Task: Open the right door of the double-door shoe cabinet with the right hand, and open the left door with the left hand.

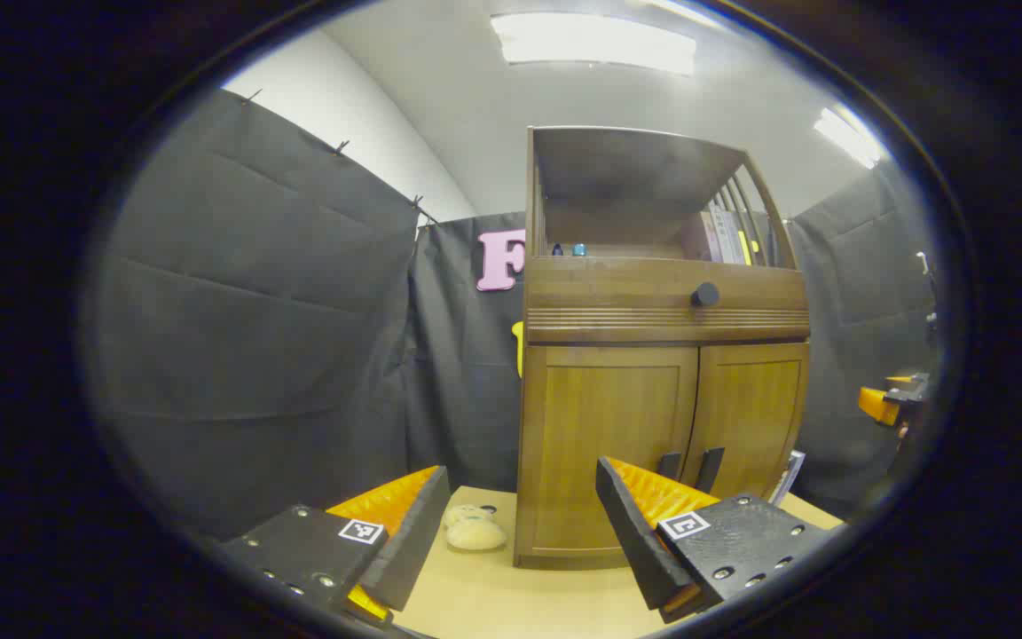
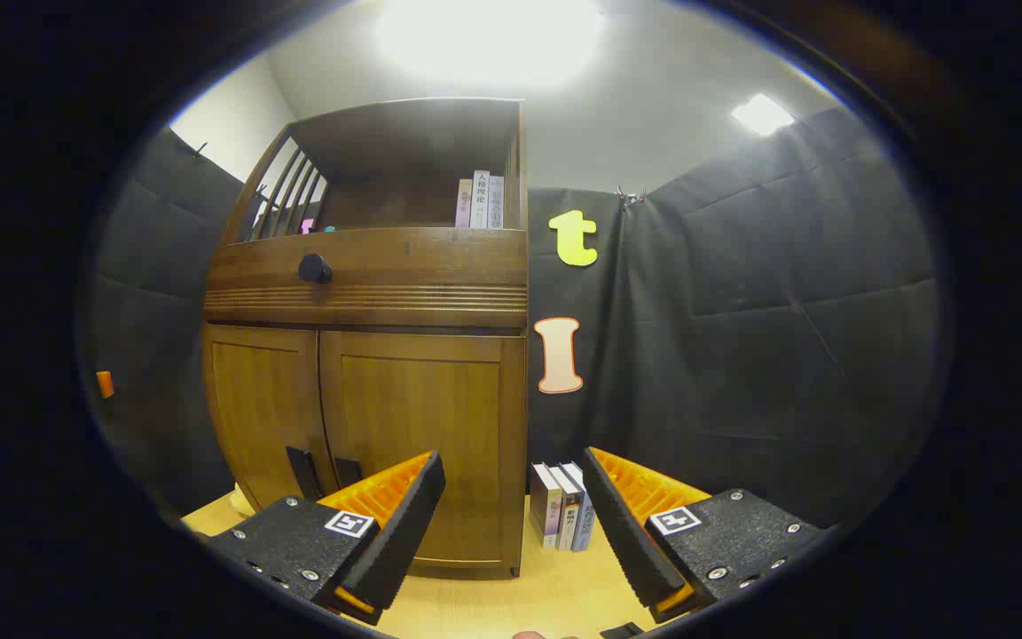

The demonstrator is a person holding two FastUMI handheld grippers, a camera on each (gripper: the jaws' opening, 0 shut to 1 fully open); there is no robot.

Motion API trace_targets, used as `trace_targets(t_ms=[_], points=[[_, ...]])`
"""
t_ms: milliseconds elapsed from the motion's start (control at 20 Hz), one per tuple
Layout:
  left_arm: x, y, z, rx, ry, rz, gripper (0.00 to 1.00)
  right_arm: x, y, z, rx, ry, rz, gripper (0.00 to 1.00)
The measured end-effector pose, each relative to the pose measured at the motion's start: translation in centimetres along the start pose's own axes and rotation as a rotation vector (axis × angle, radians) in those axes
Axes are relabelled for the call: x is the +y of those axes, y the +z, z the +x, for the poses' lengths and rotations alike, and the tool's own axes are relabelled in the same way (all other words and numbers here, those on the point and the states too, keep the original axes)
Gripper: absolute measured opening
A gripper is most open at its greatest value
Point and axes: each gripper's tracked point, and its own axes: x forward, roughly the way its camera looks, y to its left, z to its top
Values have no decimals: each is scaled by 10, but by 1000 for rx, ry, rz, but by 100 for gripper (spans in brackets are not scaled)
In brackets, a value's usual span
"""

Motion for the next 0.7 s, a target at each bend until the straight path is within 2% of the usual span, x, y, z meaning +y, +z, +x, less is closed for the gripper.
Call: trace_targets(t_ms=[50,100,200,250,300,350,450,500,550,700], points=[[-10,-5,-1,10,-30,-2,100,-2,-2,-1,-1,-9,-1,96],[-18,-10,-1,21,-44,17,87,-2,-7,-3,7,-14,3,96],[-15,-16,-6,26,-37,69,100,5,-18,-5,30,-8,20,96],[-15,-19,-9,28,-38,81,100,7,-21,-6,37,-9,25,96],[-17,-23,-9,39,-49,68,96,8,-24,-7,46,-12,29,96],[-22,-29,-11,52,-69,43,100,11,-26,-9,51,-11,33,96],[-22,-35,-11,60,-93,19,96,20,-25,-14,52,-2,39,96],[-18,-34,-10,55,-86,32,96,24,-24,-16,48,2,39,96],[-13,-34,-10,49,-80,51,100,26,-24,-18,47,2,36,96],[-11,-38,-15,44,-83,63,100,32,-26,-25,49,5,23,96]])
